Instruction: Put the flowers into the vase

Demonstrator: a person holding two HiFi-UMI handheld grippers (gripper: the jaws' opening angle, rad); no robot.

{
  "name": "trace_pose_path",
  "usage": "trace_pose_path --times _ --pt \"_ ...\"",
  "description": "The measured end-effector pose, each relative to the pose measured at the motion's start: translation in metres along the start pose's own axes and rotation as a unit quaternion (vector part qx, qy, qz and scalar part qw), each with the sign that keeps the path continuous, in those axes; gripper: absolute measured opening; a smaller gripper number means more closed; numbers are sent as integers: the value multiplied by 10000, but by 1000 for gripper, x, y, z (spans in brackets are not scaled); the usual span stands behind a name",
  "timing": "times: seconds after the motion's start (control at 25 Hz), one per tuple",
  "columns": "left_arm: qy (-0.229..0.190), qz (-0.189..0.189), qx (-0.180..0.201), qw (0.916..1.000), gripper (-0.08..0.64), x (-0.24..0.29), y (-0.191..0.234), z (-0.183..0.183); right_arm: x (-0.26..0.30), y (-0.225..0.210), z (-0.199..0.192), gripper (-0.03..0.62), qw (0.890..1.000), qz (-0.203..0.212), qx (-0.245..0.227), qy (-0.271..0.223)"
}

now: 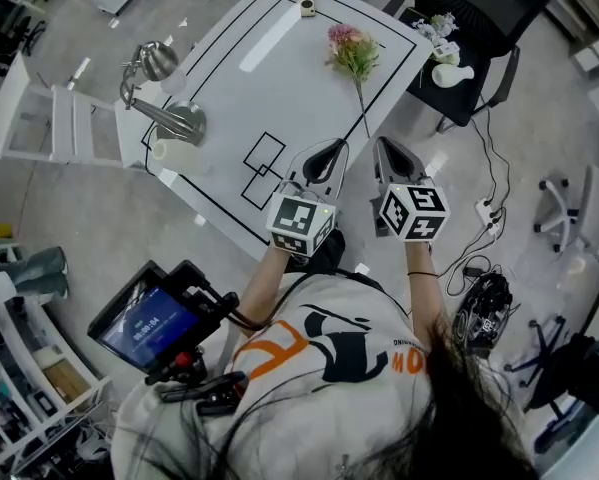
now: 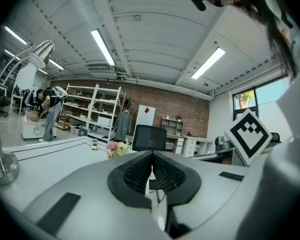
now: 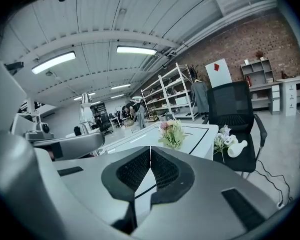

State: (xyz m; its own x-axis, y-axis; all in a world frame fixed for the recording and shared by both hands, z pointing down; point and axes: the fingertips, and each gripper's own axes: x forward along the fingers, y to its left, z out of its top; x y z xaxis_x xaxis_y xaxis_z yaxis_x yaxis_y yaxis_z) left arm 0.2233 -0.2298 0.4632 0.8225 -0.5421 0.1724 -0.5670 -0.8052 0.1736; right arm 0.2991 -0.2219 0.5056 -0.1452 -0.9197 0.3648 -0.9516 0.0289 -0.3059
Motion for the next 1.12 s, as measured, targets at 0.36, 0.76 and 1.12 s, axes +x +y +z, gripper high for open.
trace_pose_path --times 0.36,0.76,1.12 --pt "272 146 -227 9993 11 23 29 -25 74 -31 -6 15 9985 35 -299 461" --pt "383 151 -206 9989 11 53 47 -35 152 -65 -22 19 9914 42 -559 1184" --pt "513 196 -303 9980 11 58 56 -47 197 -88 -41 101 9841 -33 -255 1759"
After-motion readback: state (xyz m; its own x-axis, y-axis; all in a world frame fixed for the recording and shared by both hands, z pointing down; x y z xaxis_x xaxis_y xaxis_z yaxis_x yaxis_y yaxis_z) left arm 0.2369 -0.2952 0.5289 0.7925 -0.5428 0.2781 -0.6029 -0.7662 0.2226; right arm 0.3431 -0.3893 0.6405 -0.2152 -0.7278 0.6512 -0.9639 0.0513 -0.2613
